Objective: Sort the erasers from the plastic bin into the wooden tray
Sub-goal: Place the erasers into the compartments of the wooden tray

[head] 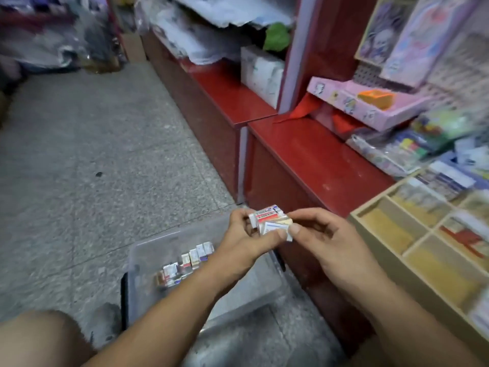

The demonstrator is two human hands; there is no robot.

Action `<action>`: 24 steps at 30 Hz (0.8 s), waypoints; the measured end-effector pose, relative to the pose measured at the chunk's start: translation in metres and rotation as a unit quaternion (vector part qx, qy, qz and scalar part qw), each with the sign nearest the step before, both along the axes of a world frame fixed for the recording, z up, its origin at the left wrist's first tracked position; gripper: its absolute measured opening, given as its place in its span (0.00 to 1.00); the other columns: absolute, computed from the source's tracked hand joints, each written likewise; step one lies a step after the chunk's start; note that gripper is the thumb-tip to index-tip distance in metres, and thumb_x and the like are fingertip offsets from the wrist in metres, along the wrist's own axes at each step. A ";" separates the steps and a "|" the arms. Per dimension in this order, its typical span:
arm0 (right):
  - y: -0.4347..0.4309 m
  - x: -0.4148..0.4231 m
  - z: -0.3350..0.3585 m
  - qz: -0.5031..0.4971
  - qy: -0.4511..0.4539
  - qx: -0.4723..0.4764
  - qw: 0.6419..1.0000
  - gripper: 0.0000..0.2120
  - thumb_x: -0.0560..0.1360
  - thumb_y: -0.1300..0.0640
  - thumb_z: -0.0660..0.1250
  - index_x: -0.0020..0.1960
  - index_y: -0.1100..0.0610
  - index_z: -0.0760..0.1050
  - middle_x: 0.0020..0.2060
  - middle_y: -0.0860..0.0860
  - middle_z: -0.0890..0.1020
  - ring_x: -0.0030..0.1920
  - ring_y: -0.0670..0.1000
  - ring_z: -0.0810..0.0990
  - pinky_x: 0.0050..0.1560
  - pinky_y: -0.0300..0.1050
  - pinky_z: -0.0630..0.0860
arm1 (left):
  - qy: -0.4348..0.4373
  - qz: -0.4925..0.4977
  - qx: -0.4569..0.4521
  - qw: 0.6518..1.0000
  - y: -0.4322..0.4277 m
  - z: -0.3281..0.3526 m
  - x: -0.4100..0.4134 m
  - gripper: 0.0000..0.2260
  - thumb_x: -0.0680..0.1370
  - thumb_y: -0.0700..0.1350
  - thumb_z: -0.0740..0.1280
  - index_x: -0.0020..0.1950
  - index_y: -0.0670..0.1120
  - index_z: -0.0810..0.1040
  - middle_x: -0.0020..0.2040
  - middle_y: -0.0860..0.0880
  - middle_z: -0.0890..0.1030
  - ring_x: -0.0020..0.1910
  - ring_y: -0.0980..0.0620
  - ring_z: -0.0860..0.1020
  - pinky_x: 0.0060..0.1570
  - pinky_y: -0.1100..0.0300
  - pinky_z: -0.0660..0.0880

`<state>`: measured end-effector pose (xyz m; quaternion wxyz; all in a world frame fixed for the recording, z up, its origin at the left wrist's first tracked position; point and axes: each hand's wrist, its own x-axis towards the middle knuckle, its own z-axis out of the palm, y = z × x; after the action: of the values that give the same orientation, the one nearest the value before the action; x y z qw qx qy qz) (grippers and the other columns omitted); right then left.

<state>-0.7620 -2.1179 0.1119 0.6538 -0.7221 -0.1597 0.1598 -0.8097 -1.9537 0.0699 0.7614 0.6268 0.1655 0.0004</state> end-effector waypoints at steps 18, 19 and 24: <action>-0.174 -0.020 0.052 -0.272 0.072 0.122 0.952 0.12 0.64 0.51 0.75 0.43 0.57 0.86 0.44 0.59 0.87 0.48 0.57 0.86 0.56 0.50 0.80 | -0.033 -0.152 0.121 0.980 -0.178 0.076 0.044 0.36 0.63 0.64 0.78 0.61 0.48 0.67 0.56 0.47 0.81 0.46 0.57 0.81 0.43 0.60 0.77; -0.179 -0.018 0.051 -0.275 0.072 0.127 0.950 0.13 0.64 0.52 0.75 0.44 0.59 0.85 0.44 0.60 0.87 0.49 0.58 0.86 0.58 0.51 0.80 | -0.033 -0.154 0.124 0.980 -0.182 0.076 0.047 0.37 0.62 0.65 0.78 0.61 0.48 0.67 0.57 0.46 0.81 0.48 0.55 0.82 0.45 0.59 0.78; -0.192 -0.004 0.048 -0.279 0.088 0.144 0.945 0.15 0.64 0.55 0.75 0.47 0.63 0.83 0.45 0.61 0.87 0.50 0.57 0.86 0.62 0.54 0.79 | -0.026 -0.170 0.107 0.979 -0.195 0.074 0.058 0.38 0.62 0.64 0.81 0.61 0.48 0.68 0.54 0.50 0.81 0.46 0.62 0.82 0.44 0.65 0.77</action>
<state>-0.7665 -2.3100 0.1599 0.7806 -0.6192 0.0848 0.0095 -0.7512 -2.1490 0.1440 0.6831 0.7233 0.0363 -0.0949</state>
